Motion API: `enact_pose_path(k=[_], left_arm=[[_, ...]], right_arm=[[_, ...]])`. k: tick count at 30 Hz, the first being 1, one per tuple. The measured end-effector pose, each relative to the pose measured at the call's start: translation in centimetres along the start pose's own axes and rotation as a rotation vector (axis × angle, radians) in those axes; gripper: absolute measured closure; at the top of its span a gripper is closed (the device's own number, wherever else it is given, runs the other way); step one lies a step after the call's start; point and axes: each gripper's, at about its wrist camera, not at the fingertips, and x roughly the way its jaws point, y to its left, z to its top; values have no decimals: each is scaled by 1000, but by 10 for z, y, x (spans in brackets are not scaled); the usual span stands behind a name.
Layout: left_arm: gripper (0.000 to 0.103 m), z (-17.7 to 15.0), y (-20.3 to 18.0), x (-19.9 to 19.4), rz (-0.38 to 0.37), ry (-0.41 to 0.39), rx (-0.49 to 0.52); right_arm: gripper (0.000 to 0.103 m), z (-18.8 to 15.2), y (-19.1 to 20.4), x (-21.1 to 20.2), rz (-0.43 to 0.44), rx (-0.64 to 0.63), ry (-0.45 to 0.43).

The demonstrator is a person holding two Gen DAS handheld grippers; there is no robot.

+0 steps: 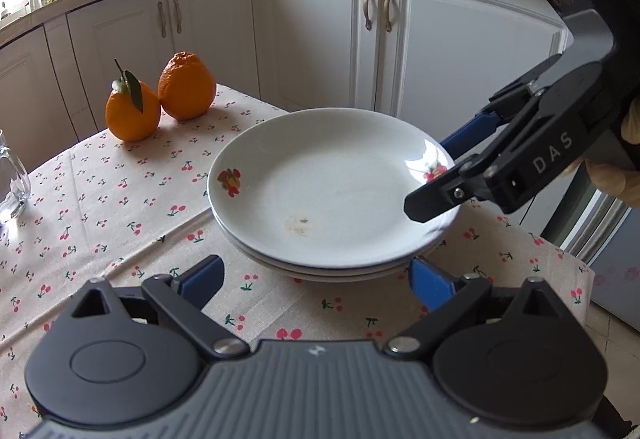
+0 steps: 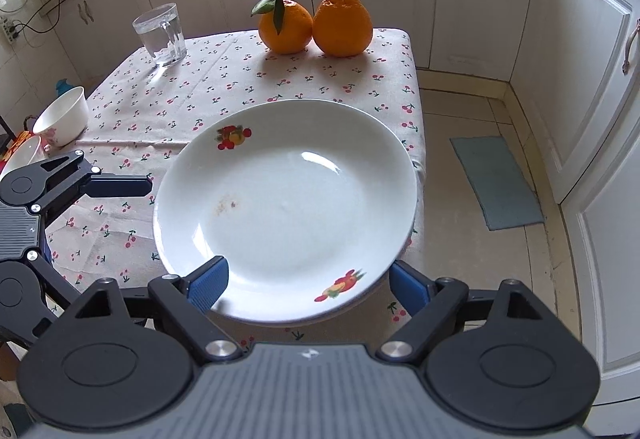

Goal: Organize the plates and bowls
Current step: 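Open the right tool and pull it back from the stack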

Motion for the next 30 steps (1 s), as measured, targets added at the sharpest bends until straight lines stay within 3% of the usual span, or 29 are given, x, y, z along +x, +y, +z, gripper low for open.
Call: enact_pose_path(k=[7, 17, 20, 24, 30], left_arm=[[4, -4, -1, -24, 12, -48, -4], [2, -36, 0, -110, 132, -172, 19], [1, -51, 9, -141, 164, -196, -17], [1, -76, 27, -180, 228, -214, -71], [1, -118, 49, -226, 359, -204, -115]], right_arm=[[0, -5, 18, -14, -9, -37, -48], [0, -22, 89, -57, -191, -156, -264], [0, -23, 113, -63, -161, -174, -302], [0, -19, 150, -59, -76, -233, -289], [0, -13, 223, -48, -16, -402, -283]])
